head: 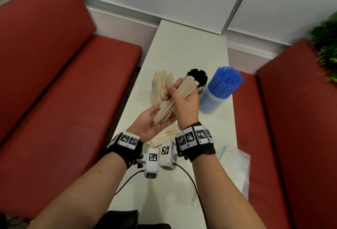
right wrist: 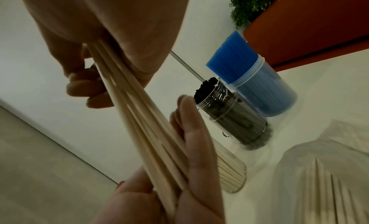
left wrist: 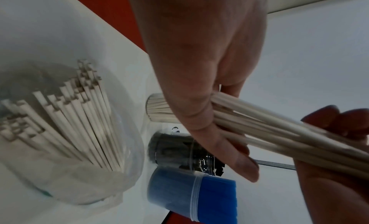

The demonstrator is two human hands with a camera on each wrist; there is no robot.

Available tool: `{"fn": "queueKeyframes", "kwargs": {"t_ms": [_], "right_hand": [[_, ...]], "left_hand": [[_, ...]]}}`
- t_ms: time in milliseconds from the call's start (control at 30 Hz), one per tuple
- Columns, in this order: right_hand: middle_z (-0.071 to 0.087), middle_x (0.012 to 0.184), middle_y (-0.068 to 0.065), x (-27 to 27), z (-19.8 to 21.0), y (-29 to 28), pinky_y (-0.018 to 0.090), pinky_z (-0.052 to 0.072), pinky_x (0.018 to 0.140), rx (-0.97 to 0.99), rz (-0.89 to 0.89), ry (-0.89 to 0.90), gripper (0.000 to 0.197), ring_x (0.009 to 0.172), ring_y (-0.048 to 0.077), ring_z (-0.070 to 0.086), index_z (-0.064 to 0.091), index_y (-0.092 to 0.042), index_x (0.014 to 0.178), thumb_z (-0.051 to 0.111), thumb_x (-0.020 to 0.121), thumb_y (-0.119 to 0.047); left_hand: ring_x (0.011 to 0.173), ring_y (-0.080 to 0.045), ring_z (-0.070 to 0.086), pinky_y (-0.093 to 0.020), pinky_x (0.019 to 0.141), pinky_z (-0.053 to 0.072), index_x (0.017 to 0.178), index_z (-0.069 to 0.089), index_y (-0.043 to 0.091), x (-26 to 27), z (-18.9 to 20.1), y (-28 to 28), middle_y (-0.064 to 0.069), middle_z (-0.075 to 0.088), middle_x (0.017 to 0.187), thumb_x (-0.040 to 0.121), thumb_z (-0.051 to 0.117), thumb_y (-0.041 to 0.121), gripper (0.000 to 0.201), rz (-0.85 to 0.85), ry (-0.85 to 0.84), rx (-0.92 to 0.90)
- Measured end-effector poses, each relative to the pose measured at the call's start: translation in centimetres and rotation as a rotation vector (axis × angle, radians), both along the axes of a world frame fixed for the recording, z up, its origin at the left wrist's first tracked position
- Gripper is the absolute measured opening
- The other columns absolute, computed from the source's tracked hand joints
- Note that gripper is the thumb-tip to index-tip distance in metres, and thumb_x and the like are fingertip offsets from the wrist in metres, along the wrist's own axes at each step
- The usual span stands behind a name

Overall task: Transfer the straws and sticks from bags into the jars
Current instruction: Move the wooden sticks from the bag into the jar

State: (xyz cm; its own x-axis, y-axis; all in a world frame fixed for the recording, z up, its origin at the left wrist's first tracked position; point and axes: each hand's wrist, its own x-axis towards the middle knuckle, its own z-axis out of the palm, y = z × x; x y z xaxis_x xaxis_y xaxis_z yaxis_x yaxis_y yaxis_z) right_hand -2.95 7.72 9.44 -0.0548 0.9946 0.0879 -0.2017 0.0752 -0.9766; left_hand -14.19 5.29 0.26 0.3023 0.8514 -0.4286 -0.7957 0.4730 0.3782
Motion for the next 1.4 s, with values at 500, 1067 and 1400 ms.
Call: {"fn": "queueKeyframes", "kwargs": {"t_ms": [500, 1067, 1400], "right_hand": [[0.043, 0.048, 0.0, 1.9, -2.7, -0.2, 0.028, 0.042, 0.046, -0.248, 0.664, -0.176, 0.024, 0.04, 0.017, 0.041, 0.062, -0.024, 0.066, 0.075, 0.085, -0.022], [0.056, 0.118, 0.029, 3.1, -6.0, -1.3, 0.043, 0.055, 0.097, -0.644, 0.552, 0.363, 0.067, 0.101, 0.04, 0.068, 0.043, 0.002, 0.138, 0.043, 0.077, 0.029], [0.05, 0.141, 0.032, 4.1, -6.3, -0.7, 0.052, 0.042, 0.112, -0.669, 0.597, 0.585, 0.049, 0.13, 0.044, 0.054, 0.047, 0.005, 0.139, 0.051, 0.09, 0.003]], "left_hand": [[0.125, -0.031, 0.061, -0.033, 0.098, 0.053, 0.134, 0.06, 0.004, -2.8, 7.2, 1.8, -0.019, 0.064, 0.133, 0.09, 0.04, 0.071, 0.082, -0.281, 0.431, 0.533], [0.036, -0.02, 0.026, -0.031, 0.052, 0.045, 0.051, 0.035, 0.014, 1.0, 13.3, 1.7, -0.003, 0.023, 0.042, 0.091, 0.069, 0.016, 0.052, 0.134, 0.694, 0.778], [0.036, -0.019, 0.027, -0.032, 0.052, 0.045, 0.057, 0.027, 0.009, 0.5, 12.0, 3.0, -0.002, 0.025, 0.043, 0.091, 0.071, 0.018, 0.057, 0.204, 0.696, 0.691]]}}
